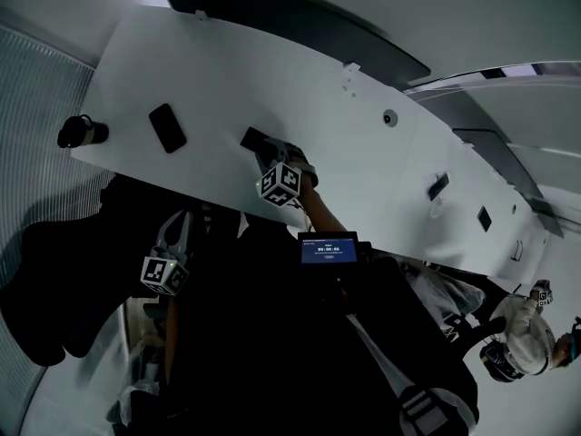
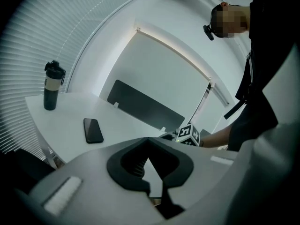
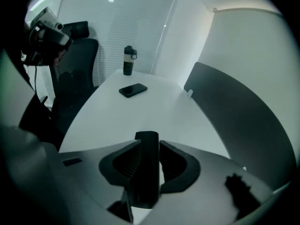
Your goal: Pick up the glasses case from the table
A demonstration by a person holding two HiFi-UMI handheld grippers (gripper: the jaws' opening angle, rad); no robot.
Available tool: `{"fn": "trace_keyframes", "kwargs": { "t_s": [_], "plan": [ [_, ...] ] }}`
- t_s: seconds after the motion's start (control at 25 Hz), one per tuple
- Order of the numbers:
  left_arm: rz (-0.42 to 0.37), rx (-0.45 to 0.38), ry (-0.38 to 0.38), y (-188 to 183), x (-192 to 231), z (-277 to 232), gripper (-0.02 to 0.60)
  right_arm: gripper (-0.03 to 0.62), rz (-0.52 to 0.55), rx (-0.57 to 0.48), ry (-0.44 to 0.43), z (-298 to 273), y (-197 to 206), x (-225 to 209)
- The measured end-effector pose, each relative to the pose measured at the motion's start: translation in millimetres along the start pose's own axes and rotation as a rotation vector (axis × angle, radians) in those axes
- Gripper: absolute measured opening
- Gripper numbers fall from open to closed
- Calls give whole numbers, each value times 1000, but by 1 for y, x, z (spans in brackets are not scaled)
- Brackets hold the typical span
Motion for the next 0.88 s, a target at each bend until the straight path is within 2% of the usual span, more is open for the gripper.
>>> {"fn": "trace_keyframes", "kwargs": {
  "t_s": [0.12,0.24,0.44,0.64,0.76,0.88],
  "plan": [
    [5,11,-25,8,3,-3,3,153,62,27,-40,-13,2,-5],
    [11,9,-28,10,2,-11,3,217,75,49,-87,-24,1,-9],
    [1,14,-44,7,1,-24,3,275,81,129,-184,-47,9,-12],
    [43,4,-74,3,2,-33,3,287,47,170,-277,-57,11,-13],
    [37,30,-73,11,2,-36,3,287,25,175,-356,-60,7,-7],
    [42,38,-74,16,2,-35,3,287,36,206,-364,-69,12,5]
  ]
}}
Point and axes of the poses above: the fingertips, and each gripper's own axes: z backward along the fingers, x to its left, y out of its underside, the point moved 4 cm from there along z, backward along the fingers, and after that the axes turned 6 degrees about y, right-handed, at the moved point
